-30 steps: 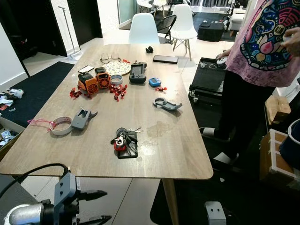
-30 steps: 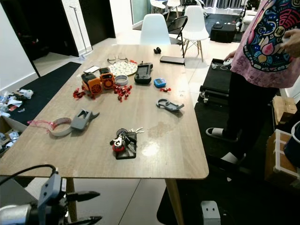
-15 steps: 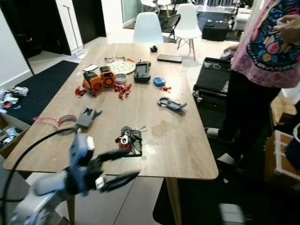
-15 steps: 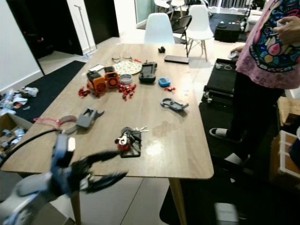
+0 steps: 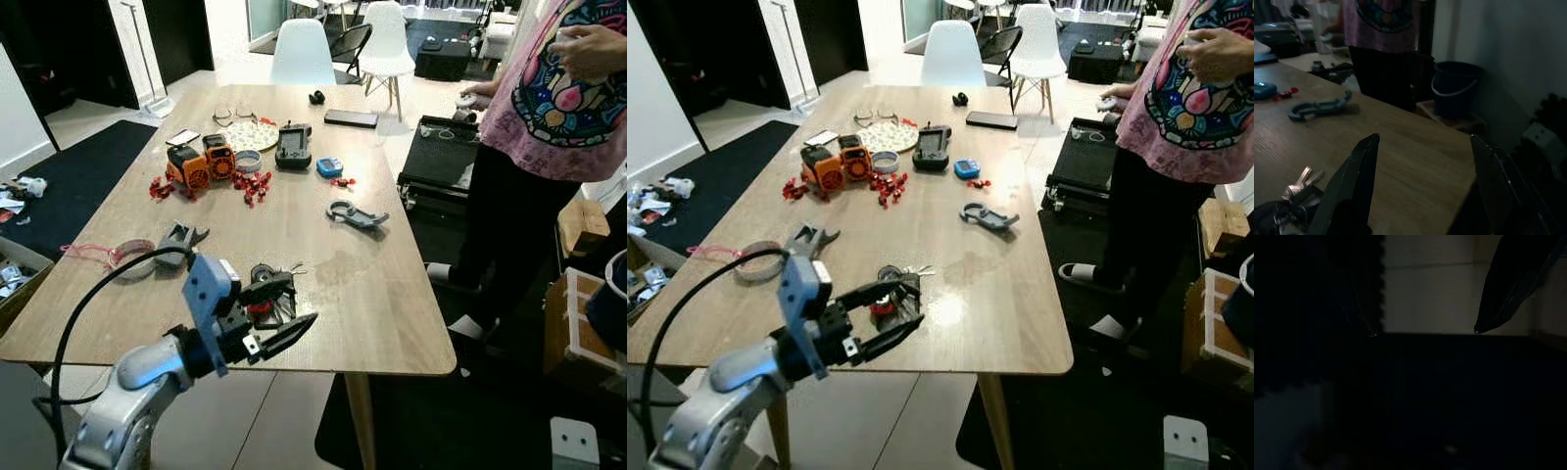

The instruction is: Hang keys on a hook

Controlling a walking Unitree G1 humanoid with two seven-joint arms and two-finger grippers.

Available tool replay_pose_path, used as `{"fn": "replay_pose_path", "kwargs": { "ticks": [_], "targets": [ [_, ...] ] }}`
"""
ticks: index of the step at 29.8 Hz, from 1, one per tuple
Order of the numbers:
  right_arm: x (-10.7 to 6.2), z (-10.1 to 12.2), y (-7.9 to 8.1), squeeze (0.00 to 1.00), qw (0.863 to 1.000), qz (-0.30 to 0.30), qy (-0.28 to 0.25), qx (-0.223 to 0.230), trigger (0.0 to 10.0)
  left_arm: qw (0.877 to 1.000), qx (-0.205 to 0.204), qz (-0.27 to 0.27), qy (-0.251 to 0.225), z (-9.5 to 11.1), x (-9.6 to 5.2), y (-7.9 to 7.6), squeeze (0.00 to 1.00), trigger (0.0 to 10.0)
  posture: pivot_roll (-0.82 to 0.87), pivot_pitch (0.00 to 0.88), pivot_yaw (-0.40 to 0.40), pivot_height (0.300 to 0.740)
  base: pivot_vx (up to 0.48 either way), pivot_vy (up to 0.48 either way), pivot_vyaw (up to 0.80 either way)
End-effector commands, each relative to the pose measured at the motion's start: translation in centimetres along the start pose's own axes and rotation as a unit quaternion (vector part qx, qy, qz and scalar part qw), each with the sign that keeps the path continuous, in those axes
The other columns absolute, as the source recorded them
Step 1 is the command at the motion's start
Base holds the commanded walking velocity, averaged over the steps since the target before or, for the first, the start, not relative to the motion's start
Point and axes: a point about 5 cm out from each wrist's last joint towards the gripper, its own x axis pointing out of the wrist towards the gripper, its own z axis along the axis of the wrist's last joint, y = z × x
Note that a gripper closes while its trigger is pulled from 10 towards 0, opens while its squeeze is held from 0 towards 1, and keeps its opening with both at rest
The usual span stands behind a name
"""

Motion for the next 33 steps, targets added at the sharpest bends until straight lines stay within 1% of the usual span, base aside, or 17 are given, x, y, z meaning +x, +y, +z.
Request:
{"fn": "replay_pose_path", "kwargs": {
  "ticks": [1,3,4,6,7,8,9,10,11,12,13,18,21,24,28,31,33],
  "targets": [
    [0.0,0.2,1.2,0.0,0.999,0.031,-0.01,-0.001,10.0,1.0,-0.001,0.01,0.01,-0.3,0.5,-0.2,0.0,10.0,0.02,0.031,-0.001,0.74,0.0,0.0,0.0],
    [-0.1,0.3,3.4,0.0,0.997,0.071,-0.017,-0.011,10.0,0.999,0.02,0.038,0.023,-0.3,1.4,-0.1,0.0,10.0,0.02,0.031,-0.004,0.74,0.0,0.0,0.0],
    [-0.1,0.3,3.4,0.0,0.997,0.071,-0.017,-0.011,10.0,0.999,0.02,0.038,0.023,-0.3,1.4,-0.1,0.0,10.0,0.02,0.031,-0.004,0.74,0.0,0.0,0.0],
    [-0.2,0.3,4.2,0.0,0.996,0.084,-0.017,-0.015,10.0,0.997,0.033,0.052,0.035,-0.6,1.7,0.0,0.0,10.0,0.02,0.033,-0.005,0.74,0.0,0.0,0.0],
    [-0.3,0.3,5.1,0.0,0.995,0.099,-0.018,-0.02,10.0,0.995,0.043,0.079,0.045,-0.9,1.9,0.4,0.0,10.0,0.03,0.034,-0.006,0.74,0.0,0.0,0.0],
    [-0.3,0.3,5.1,0.0,0.995,0.099,-0.018,-0.02,10.0,0.995,0.043,0.079,0.045,-0.9,1.9,0.4,0.0,10.0,0.03,0.034,-0.006,0.74,0.0,0.0,0.0],
    [-0.5,0.2,5.9,0.0,0.993,0.112,-0.017,-0.024,10.0,0.991,0.055,0.107,0.059,-1.4,2.1,0.8,0.0,10.0,0.03,0.035,-0.006,0.74,0.0,0.0,0.0],
    [-0.5,0.2,5.9,0.0,0.993,0.112,-0.017,-0.024,10.0,0.991,0.055,0.107,0.059,-1.4,2.1,0.8,0.0,10.0,0.03,0.035,-0.006,0.74,0.0,0.0,0.0],
    [-0.6,0.1,6.6,0.0,0.992,0.126,-0.015,-0.025,10.0,0.987,0.061,0.133,0.07,-1.8,2.3,1.3,0.0,10.0,0.02,0.035,-0.006,0.74,0.0,0.0,0.0],
    [-0.6,0.1,6.6,0.0,0.992,0.126,-0.015,-0.025,10.0,0.987,0.061,0.133,0.07,-1.8,2.3,1.3,0.0,10.0,0.02,0.035,-0.006,0.74,0.0,0.0,0.0],
    [-0.7,0.0,7.2,0.0,0.99,0.137,-0.012,-0.026,10.0,0.983,0.065,0.155,0.081,-2.0,2.5,1.6,0.0,10.0,0.02,0.034,-0.006,0.74,0.0,0.0,0.0],
    [-0.8,-0.1,7.8,0.0,0.988,0.152,-0.004,-0.028,10.0,0.974,0.071,0.181,0.117,-2.8,2.8,2.0,0.0,10.0,0.03,0.035,-0.007,0.74,0.0,0.0,0.0],
    [-0.8,0.2,8.5,0.0,0.986,0.164,-0.002,-0.027,10.0,0.957,0.081,0.206,0.188,-5.2,2.7,2.2,0.0,10.0,0.03,0.038,-0.007,0.74,0.0,0.0,0.0],
    [-0.8,0.3,8.7,0.0,0.986,0.167,-0.002,-0.027,10.0,0.955,0.078,0.21,0.195,-5.6,2.8,2.1,0.0,10.0,0.03,0.039,-0.008,0.74,0.0,0.0,0.0],
    [-0.8,0.5,9.3,0.0,0.984,0.177,-0.001,-0.031,10.0,0.952,0.043,0.228,0.198,-6.6,3.5,1.9,0.0,10.0,0.03,0.05,-0.008,0.74,0.0,0.0,0.0],
    [-0.8,0.6,9.5,0.0,0.983,0.178,-0.001,-0.031,10.0,0.95,0.045,0.242,0.192,-6.7,3.8,2.0,0.0,10.0,0.03,0.052,-0.009,0.74,0.0,0.0,0.0],
    [-0.8,0.8,9.6,0.0,0.983,0.181,-0.003,-0.032,10.0,0.945,0.058,0.271,0.173,-6.5,4.3,2.5,0.0,10.0,0.03,0.056,-0.008,0.74,0.0,0.0,0.0]
  ]
}}
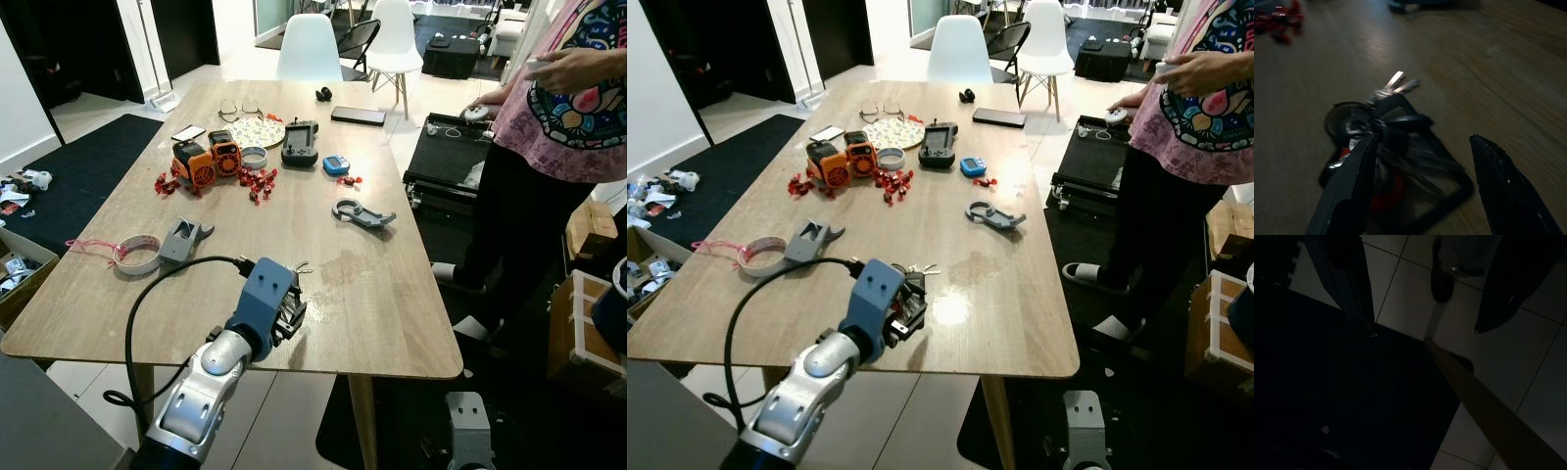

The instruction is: Hang keys on a hook

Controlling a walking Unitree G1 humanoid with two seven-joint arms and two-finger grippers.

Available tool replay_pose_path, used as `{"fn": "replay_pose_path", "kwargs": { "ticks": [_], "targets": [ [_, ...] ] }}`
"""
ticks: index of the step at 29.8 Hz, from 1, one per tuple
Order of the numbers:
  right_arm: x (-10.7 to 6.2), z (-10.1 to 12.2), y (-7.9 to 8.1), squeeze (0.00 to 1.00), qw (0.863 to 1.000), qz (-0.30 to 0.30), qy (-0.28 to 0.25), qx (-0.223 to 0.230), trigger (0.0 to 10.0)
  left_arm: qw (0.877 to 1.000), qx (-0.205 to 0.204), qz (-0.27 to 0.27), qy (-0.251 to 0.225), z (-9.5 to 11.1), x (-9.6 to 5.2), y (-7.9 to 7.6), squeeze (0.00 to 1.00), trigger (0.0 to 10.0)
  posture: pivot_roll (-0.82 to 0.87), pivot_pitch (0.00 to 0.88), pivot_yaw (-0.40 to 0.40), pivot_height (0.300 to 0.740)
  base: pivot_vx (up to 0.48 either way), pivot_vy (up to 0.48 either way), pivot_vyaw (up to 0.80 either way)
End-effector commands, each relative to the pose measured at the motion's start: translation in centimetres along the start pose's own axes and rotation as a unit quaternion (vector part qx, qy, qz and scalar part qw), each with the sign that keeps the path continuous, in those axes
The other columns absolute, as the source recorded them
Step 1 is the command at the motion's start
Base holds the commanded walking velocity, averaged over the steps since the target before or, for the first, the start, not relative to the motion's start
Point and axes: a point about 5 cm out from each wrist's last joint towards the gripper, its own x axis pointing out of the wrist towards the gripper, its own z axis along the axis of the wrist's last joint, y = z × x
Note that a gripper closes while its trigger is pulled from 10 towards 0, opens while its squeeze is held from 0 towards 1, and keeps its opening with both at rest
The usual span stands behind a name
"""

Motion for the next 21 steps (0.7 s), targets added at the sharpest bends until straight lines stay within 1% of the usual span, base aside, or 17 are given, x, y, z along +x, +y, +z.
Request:
{"fn": "replay_pose_path", "kwargs": {
  "ticks": [1,3,4,7,12,15,21],
  "targets": [
    [0.0,-0.1,0.3,0.0,1.0,0.007,0.006,-0.001,10.0,0.999,0.007,0.031,-0.019,0.4,0.5,0.2,0.0,10.0,0.03,0.056,-0.008,0.74,0.0,0.0,0.0],
    [0.1,0.0,0.4,0.0,1.0,0.008,0.005,-0.002,10.0,0.999,0.01,0.039,-0.024,0.5,0.6,0.2,0.0,10.0,0.03,0.056,-0.008,0.74,0.0,0.0,0.0],
    [0.1,0.1,0.4,0.0,1.0,0.008,0.005,-0.001,10.0,0.997,0.022,0.063,-0.039,0.9,0.9,0.5,0.0,10.0,0.02,0.056,-0.004,0.74,0.0,0.0,0.0],
    [0.1,0.0,0.4,0.0,1.0,0.007,0.004,0.0,10.0,0.995,0.031,0.075,-0.059,1.3,1.0,0.6,0.0,10.0,0.02,0.057,-0.003,0.74,0.0,0.0,0.0],
    [0.0,-0.2,0.3,0.0,1.0,0.006,0.006,0.001,10.0,0.996,0.038,0.062,-0.046,0.6,0.9,0.7,0.0,10.0,0.02,0.058,0.0,0.74,0.0,0.0,0.0],
    [0.0,-0.3,0.3,0.0,1.0,0.005,0.007,0.001,10.0,0.997,0.05,0.039,-0.032,-0.1,0.7,0.4,0.0,10.0,0.02,0.057,-0.001,0.74,0.0,0.0,0.0],
    [-0.1,-0.3,0.2,0.0,1.0,0.005,0.009,-0.001,10.0,0.997,0.061,0.046,-0.013,-1.1,0.6,0.6,0.0,10.0,0.02,0.058,-0.002,0.74,0.0,0.0,0.0]
  ]
}}
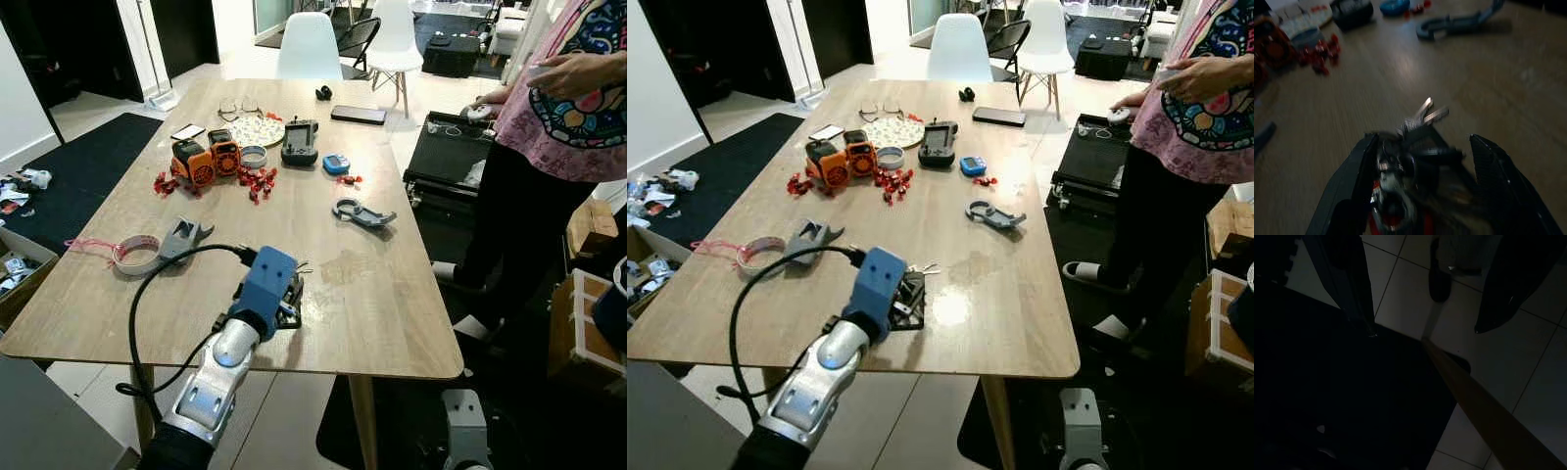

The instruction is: Hang keys on a hook

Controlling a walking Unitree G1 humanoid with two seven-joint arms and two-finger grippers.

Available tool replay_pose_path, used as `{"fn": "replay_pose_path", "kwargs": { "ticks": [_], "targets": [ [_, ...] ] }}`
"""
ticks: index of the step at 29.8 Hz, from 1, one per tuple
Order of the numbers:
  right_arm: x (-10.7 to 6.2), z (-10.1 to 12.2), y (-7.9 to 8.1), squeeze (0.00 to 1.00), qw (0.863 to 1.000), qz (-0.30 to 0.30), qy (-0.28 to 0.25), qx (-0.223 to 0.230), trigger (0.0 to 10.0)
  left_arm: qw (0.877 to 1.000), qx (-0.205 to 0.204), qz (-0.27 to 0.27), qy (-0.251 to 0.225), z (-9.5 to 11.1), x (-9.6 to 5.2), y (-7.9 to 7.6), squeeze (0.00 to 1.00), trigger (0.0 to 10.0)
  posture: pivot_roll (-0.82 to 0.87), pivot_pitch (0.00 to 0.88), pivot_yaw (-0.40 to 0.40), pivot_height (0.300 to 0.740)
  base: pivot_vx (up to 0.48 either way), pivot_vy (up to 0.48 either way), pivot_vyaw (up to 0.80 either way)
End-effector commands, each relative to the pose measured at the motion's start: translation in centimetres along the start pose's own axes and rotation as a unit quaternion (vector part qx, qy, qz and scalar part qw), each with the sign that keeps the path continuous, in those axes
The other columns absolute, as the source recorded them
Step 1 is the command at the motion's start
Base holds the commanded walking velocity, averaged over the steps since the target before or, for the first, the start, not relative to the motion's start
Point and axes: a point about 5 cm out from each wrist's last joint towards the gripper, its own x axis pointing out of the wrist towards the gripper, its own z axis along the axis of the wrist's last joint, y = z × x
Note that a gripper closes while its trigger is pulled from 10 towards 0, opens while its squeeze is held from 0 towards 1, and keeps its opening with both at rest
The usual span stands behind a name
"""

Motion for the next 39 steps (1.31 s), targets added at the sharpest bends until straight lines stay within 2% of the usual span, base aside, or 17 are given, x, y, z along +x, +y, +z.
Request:
{"fn": "replay_pose_path", "kwargs": {
  "ticks": [1,5,12,21,27,30,39],
  "targets": [
    [-0.1,-0.5,0.0,0.0,1.0,0.001,0.009,0.0,10.0,1.0,0.018,0.002,0.024,-1.2,-0.3,0.3,0.0,10.0,0.02,0.057,-0.001,0.74,0.0,0.0,0.0],
    [-0.1,-0.4,0.0,0.0,1.0,0.001,0.009,0.0,10.0,0.999,0.018,-0.005,0.039,-1.8,-0.5,0.3,0.0,10.0,0.02,0.056,0.0,0.74,0.0,0.0,0.0],
    [-0.2,-0.5,0.0,0.0,1.0,0.0,0.01,0.0,10.0,0.998,0.008,0.024,0.05,-2.1,-0.4,1.2,0.0,10.0,0.02,0.052,0.001,0.74,0.0,0.0,0.0],
    [-0.3,-0.8,-0.1,0.0,1.0,-0.001,0.013,0.001,10.0,0.997,-0.036,0.029,0.069,-2.9,-0.8,2.3,0.0,10.0,0.02,0.045,0.003,0.74,0.0,0.0,0.0],
    [-0.3,-0.9,-0.1,0.0,1.0,0.0,0.015,0.0,10.0,0.995,-0.047,-0.009,0.084,-3.5,-1.3,1.8,0.0,10.0,0.02,0.045,0.002,0.74,0.0,0.0,0.0],
    [-0.3,-1.0,-0.1,0.0,1.0,0.0,0.017,0.0,10.0,0.992,-0.076,-0.044,0.092,-3.8,-1.9,1.1,0.0,10.0,0.02,0.047,0.001,0.74,0.0,0.0,0.0],
    [-0.3,-0.9,-0.2,0.0,1.0,-0.001,0.017,0.001,10.0,0.991,-0.096,-0.036,0.09,-3.6,-1.9,1.3,0.0,10.0,0.03,0.05,0.0,0.74,0.0,0.0,0.0]
  ]
}}
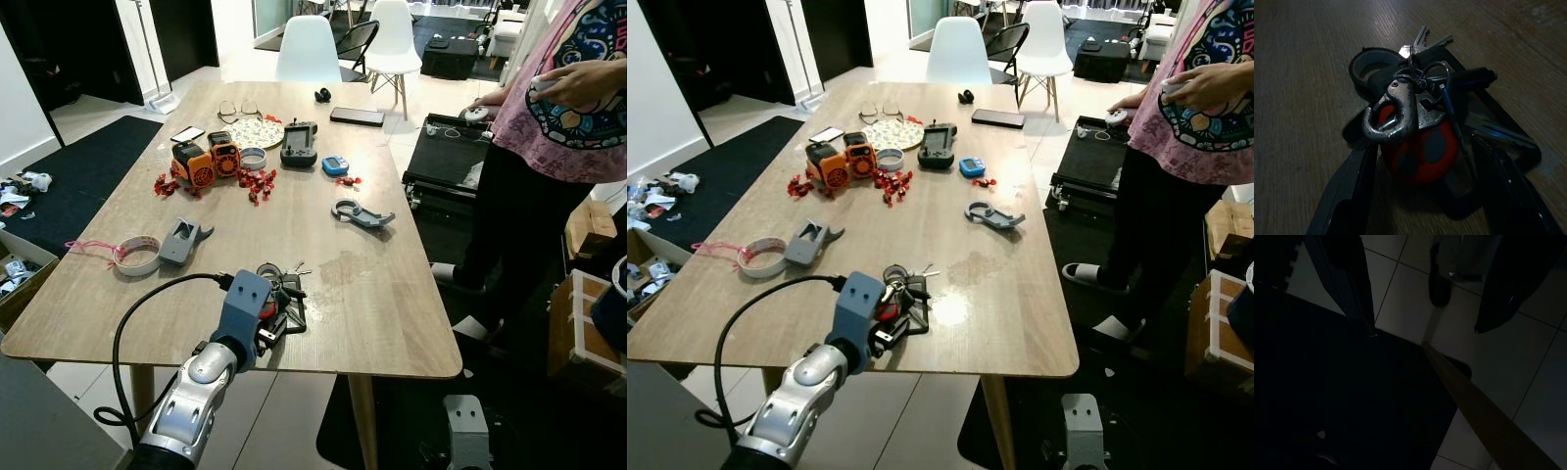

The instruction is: Hang keys on a hook

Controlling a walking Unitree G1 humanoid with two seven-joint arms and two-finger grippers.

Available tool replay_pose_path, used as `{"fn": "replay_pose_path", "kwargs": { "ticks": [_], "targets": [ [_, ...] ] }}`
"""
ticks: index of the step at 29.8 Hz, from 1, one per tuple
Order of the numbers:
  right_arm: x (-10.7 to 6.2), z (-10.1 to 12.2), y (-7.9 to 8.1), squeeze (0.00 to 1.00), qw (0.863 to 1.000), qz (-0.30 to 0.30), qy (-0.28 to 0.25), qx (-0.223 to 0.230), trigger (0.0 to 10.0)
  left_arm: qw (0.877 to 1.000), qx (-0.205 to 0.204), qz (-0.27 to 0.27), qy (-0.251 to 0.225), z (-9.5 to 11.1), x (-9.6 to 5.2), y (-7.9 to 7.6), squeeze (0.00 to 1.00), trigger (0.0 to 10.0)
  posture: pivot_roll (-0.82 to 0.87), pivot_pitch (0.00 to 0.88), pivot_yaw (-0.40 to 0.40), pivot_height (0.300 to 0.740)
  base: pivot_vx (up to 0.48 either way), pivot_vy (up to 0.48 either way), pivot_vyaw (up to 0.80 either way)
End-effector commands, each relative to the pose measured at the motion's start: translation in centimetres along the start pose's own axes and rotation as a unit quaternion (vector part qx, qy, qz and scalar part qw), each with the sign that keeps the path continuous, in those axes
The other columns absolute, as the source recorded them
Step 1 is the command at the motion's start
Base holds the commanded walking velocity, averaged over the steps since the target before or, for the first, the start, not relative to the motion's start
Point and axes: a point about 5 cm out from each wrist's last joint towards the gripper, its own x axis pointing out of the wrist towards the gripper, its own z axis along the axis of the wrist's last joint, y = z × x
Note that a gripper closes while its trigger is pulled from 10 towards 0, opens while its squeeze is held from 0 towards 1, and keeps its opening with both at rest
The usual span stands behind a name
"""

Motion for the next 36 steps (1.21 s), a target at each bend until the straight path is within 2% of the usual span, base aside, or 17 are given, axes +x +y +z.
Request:
{"fn": "replay_pose_path", "kwargs": {
  "ticks": [1,8,12,31,32,33,34,35,36],
  "targets": [
    [-0.1,-0.3,-0.1,0.0,1.0,0.0,0.009,0.0,10.0,1.0,-0.005,0.008,0.006,-0.1,-0.1,0.4,0.0,10.0,0.03,0.051,0.001,0.74,0.0,0.0,0.0],
    [-0.1,-0.3,-0.1,0.0,1.0,-0.001,0.009,0.001,10.0,1.0,-0.01,0.019,-0.004,0.6,0.1,0.8,0.0,10.0,0.02,0.053,0.002,0.74,0.0,0.0,0.0],
    [-0.1,-0.4,-0.2,0.0,1.0,-0.003,0.011,0.002,10.0,0.997,-0.046,0.038,-0.046,2.3,0.4,1.3,0.0,10.0,0.02,0.055,0.003,0.74,0.0,0.0,0.0],
    [-0.1,-0.4,-0.1,0.0,1.0,-0.001,0.014,0.002,10.0,0.997,-0.052,0.03,-0.038,2.1,0.5,1.2,0.0,10.0,0.03,0.056,0.003,0.74,0.0,0.0,0.0],
    [-0.1,-0.5,-0.1,0.0,1.0,-0.001,0.014,0.002,10.0,0.998,-0.052,0.029,-0.036,2.0,0.5,1.2,0.0,5.5,0.03,0.055,0.004,0.74,0.0,0.0,0.0],
    [-0.1,-0.5,-0.1,0.0,1.0,-0.002,0.015,0.002,10.0,0.998,-0.05,0.028,-0.033,1.9,0.5,1.2,0.0,3.6,0.02,0.054,0.005,0.74,0.0,0.0,0.0],
    [-0.1,-0.5,-0.1,0.0,1.0,-0.002,0.015,0.003,10.0,0.998,-0.048,0.027,-0.031,1.9,0.5,1.2,0.0,3.6,0.02,0.054,0.006,0.74,0.0,0.0,0.0],
    [-0.1,-0.5,-0.1,0.0,1.0,-0.002,0.015,0.003,10.0,0.998,-0.047,0.026,-0.03,1.8,0.5,1.2,0.0,1.4,0.02,0.054,0.006,0.74,0.0,0.0,0.0],
    [-0.1,-0.5,-0.1,0.0,1.0,-0.002,0.015,0.003,10.0,0.998,-0.047,0.026,-0.029,1.8,0.5,1.2,0.0,1.4,0.02,0.054,0.006,0.74,0.0,0.0,0.0]
  ]
}}
